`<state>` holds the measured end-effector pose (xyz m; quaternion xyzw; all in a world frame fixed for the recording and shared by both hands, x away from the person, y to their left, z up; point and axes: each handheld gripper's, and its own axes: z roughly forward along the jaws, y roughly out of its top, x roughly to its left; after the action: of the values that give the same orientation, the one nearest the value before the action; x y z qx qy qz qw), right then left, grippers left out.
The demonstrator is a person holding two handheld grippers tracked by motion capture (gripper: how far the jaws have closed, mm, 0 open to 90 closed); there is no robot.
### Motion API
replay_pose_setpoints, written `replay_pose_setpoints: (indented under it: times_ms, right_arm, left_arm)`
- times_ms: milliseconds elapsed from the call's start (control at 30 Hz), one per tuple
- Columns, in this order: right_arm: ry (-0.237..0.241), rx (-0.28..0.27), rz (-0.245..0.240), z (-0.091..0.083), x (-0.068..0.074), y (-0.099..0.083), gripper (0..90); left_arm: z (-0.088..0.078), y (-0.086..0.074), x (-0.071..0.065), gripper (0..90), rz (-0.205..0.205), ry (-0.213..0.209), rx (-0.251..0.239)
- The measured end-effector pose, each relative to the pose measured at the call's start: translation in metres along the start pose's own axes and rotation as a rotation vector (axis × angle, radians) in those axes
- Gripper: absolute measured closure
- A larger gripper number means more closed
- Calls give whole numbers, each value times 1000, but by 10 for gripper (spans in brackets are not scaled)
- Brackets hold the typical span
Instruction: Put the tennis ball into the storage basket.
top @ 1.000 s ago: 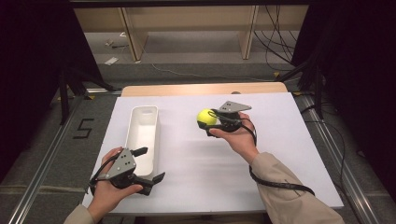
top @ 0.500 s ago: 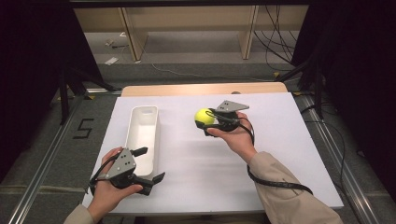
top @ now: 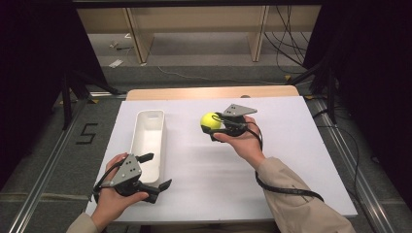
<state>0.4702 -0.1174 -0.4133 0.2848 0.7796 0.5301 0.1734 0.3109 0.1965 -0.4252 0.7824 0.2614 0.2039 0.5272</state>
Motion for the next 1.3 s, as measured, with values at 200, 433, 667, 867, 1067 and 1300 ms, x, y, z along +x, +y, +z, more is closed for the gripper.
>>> replay_pose_setpoints:
  times_ms: [200, 433, 667, 867, 1067, 1300]
  right_arm:
    - [5, -2, -1, 2, 1, 1, 274]
    - [11, -4, 2, 4, 3, 2, 274]
    - [14, -5, 1, 6, 5, 3, 274]
    - [20, -7, -3, 8, 7, 4, 274]
    - [25, -7, -2, 10, 8, 5, 274]
    - [31, -10, -5, 12, 10, 6, 274]
  left_arm:
    - [0, 0, 0, 0, 1, 0, 0]
    - [0, 0, 0, 0, -3, -2, 0]
    - [0, 0, 0, 0, 1, 0, 0]
    - [0, 0, 0, 0, 1, 0, -1]
    - [0, 0, 0, 0, -2, -2, 0]
    - [0, 0, 0, 0, -3, -2, 0]
